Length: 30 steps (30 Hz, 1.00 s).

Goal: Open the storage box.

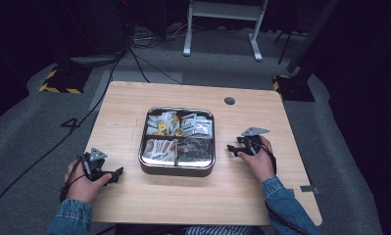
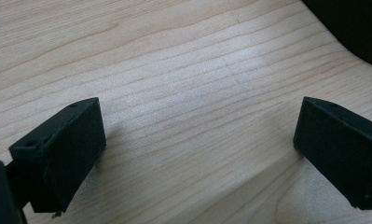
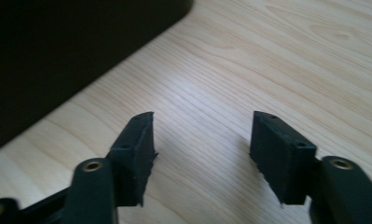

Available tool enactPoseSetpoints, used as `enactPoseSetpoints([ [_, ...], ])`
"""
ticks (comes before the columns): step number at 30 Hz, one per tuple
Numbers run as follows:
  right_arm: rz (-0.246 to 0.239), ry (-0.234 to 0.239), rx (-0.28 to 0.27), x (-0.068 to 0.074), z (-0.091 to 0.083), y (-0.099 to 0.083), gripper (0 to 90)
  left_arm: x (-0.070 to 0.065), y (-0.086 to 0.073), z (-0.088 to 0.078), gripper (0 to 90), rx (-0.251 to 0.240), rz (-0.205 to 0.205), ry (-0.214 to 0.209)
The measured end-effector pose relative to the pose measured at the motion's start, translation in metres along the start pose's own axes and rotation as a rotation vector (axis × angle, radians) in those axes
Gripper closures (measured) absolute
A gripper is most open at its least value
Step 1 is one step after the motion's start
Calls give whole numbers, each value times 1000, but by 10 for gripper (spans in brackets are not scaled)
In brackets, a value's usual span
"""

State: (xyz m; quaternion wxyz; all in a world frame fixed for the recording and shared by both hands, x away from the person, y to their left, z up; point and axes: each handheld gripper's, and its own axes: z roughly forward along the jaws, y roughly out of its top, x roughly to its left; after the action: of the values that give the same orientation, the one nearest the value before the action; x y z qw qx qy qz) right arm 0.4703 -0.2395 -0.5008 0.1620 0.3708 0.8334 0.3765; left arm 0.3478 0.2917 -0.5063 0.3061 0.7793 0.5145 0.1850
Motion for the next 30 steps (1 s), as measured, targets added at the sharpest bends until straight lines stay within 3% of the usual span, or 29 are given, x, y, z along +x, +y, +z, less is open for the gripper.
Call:
enactPoseSetpoints([
  [3,26,28,-43,1,-4,6,427,-1,0,0,26,0,-4,4],
  [9,10,56,-63,4,-13,23,433,-3,1,1,3,5,-16,14],
  [14,3,91,-77,15,-23,45,454,-4,1,1,3,8,-14,14],
  [17,42,167,-79,26,-29,56,488,-4,2,2,1,7,-13,11],
  [25,-14,213,-101,53,-36,81,487,-6,5,5,1,6,-15,16],
  [30,-48,253,-68,70,-30,108,511,-9,5,5,5,6,-34,37],
])
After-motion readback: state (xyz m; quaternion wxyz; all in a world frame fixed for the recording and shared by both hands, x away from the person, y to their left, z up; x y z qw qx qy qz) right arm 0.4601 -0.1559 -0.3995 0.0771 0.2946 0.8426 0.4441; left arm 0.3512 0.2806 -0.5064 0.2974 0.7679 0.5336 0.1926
